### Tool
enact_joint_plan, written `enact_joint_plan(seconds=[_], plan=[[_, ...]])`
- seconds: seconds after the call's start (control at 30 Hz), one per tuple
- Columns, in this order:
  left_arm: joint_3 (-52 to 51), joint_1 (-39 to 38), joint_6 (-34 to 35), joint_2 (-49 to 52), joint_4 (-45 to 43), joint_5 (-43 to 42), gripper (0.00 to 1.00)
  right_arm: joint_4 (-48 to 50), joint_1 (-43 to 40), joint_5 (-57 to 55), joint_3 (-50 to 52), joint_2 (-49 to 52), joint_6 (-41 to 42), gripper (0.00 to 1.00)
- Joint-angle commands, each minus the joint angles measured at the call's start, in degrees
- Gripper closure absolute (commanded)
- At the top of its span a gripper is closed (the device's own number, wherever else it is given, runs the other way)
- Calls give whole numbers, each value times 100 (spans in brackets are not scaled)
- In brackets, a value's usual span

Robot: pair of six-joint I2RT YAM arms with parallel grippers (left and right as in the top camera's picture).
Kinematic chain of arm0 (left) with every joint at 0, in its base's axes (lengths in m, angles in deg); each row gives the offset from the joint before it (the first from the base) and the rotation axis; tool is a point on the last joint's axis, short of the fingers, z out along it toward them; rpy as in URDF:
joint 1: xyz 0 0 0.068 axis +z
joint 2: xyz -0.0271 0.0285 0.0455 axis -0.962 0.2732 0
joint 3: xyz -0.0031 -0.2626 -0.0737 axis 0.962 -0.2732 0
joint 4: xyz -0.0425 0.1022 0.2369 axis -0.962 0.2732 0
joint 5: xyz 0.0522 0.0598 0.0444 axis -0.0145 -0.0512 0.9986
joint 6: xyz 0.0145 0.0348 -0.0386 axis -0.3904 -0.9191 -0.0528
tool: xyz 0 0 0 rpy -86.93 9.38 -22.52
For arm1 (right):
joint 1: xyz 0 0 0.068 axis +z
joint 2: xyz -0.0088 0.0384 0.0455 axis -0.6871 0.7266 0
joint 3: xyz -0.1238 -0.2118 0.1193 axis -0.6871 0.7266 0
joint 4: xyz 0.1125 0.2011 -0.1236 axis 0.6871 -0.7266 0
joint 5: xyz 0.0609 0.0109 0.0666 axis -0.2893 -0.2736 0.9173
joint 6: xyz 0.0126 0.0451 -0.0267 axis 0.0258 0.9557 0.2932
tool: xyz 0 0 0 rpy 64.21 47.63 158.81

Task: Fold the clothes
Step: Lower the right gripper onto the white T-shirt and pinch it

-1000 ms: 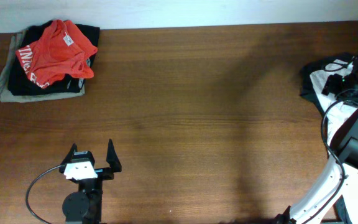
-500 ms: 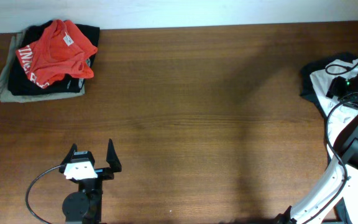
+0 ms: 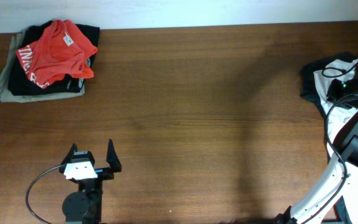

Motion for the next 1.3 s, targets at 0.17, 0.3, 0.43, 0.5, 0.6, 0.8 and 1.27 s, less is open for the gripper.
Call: enact_joint_plan(seconds=[0.17,0.3,0.43,0.5,0.6,0.8,1.27], plan=[[-13,31,-94,-26,26,44,1,-120,-15,-13,-24,-195,35,56],[-13,28,-94,-28,26,44,1,-151,-15,-13,-24,-249,33,59],[-13,28,-96,-26,26,44,1,-164,-15,-107,-24,-249,33,68],[-13,28,-94,-26,26,44,1,-168,-15,-238,-24,-249,33,72],[-13,28,-96,-26,26,44,1,-188,-15,-289,-26,-262,35,74],[-13,28,-94,-26,26,44,1,-374,-15,-284,-282,-271,83,73],[-13,28,-94,-26,26,44,1,-483,-15,-269,-372,-284,81,95]])
